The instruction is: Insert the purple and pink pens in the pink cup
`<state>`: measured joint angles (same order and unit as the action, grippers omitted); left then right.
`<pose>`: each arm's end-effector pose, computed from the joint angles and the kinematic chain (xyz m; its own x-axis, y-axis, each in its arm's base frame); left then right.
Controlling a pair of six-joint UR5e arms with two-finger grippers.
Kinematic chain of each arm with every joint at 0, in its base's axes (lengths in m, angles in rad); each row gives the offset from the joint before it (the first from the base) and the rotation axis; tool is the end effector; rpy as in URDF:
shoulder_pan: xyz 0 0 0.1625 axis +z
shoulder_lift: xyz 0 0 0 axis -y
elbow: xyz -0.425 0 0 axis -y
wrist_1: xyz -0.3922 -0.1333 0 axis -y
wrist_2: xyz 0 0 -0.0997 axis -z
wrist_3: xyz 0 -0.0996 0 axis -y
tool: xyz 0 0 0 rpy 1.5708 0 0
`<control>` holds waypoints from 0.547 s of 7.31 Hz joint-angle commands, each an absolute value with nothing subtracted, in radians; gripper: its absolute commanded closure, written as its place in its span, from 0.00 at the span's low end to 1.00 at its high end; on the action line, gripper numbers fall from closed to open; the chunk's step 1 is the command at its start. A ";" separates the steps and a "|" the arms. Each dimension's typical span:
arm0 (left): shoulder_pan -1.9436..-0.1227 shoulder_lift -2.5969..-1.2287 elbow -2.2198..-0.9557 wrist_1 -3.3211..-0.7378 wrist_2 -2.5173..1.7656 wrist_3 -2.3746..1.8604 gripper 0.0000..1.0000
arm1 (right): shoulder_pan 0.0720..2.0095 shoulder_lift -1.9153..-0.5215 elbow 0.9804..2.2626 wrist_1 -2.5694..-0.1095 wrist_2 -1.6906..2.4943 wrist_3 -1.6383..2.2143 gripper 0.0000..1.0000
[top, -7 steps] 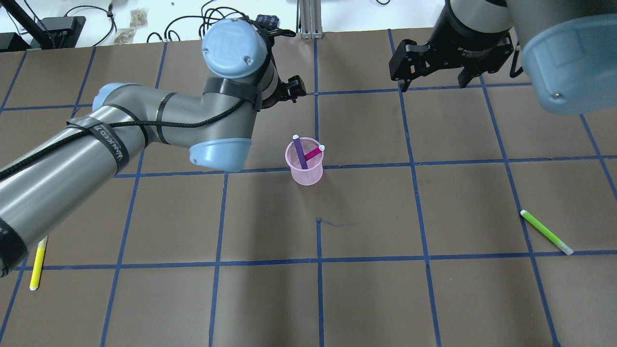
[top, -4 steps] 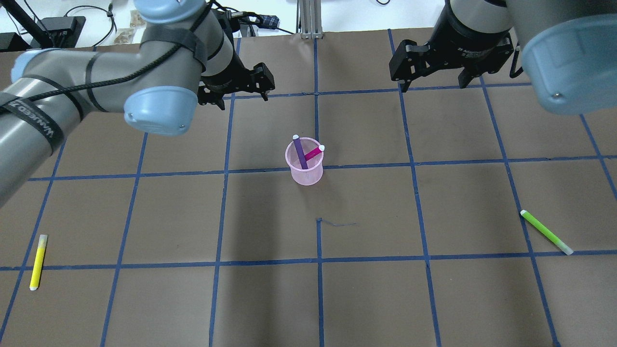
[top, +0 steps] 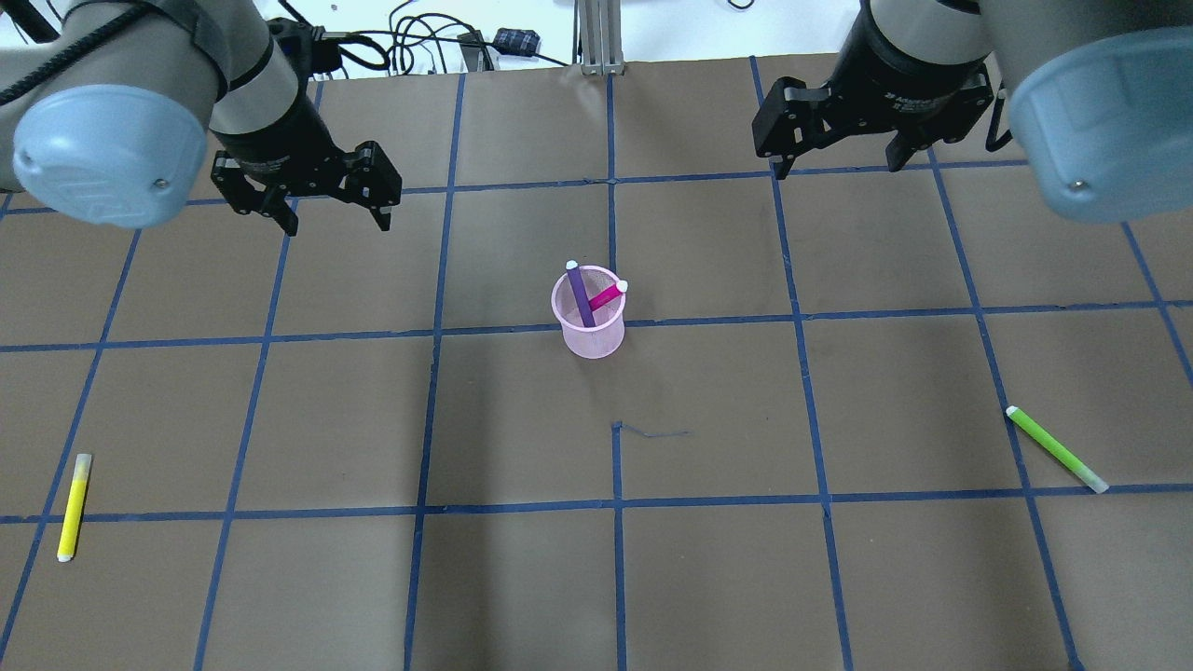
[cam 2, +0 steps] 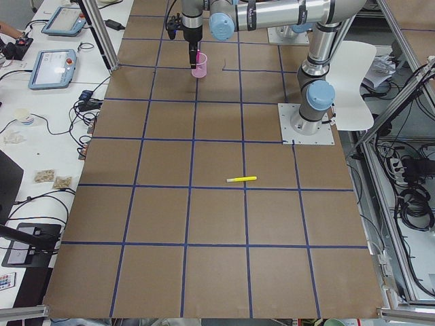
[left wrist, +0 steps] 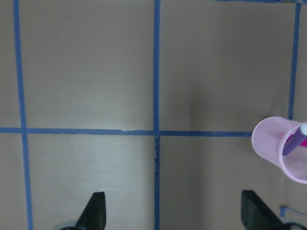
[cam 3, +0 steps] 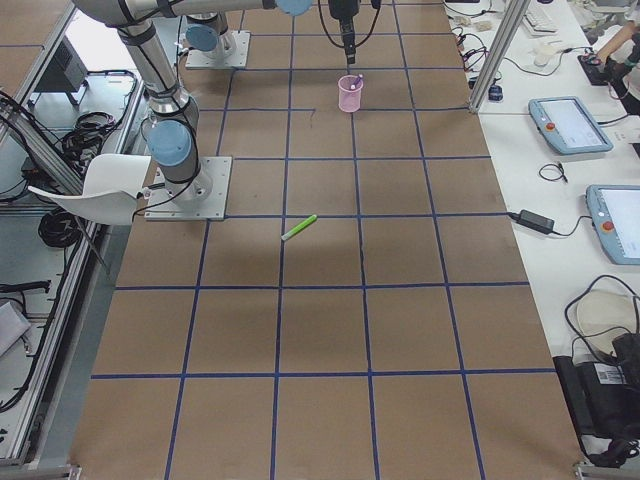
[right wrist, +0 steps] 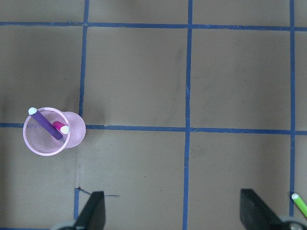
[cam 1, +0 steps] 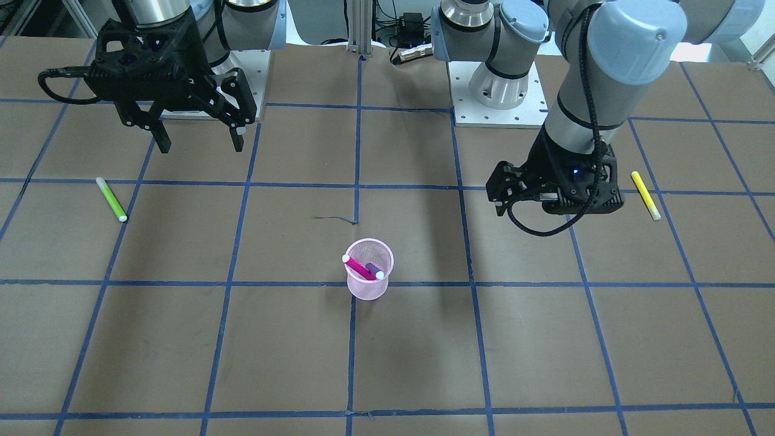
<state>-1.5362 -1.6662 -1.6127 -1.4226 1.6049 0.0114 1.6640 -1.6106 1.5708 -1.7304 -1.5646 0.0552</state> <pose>-0.1115 -0.5339 0.4334 -0.9991 -0.0235 -0.0342 -0.0232 0.9997 -0.0105 0.1792 -0.4778 0.5249 -0.9990 -0.0403 -0.0170 -0.0362 0.9796 -0.1975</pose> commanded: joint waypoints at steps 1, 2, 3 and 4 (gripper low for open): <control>-1.517 -1.594 -1.606 -1.550 1.618 0.028 0.00 | 1.664 -1.609 1.571 -1.733 -1.565 0.055 0.00; -1.517 -1.557 -1.618 -1.587 1.612 0.029 0.00 | 1.664 -1.609 1.571 -1.732 -1.565 0.057 0.00; -1.517 -1.539 -1.621 -1.600 1.608 0.031 0.00 | 1.663 -1.609 1.571 -1.733 -1.565 0.057 0.00; -1.516 -1.531 -1.621 -1.609 1.609 0.034 0.00 | 1.663 -1.609 1.571 -1.733 -1.565 0.057 0.00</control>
<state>-1.5169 -1.5504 -1.6190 -1.5891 1.6103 0.0304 1.6636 -1.6093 1.5708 -1.7330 -1.5647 0.0565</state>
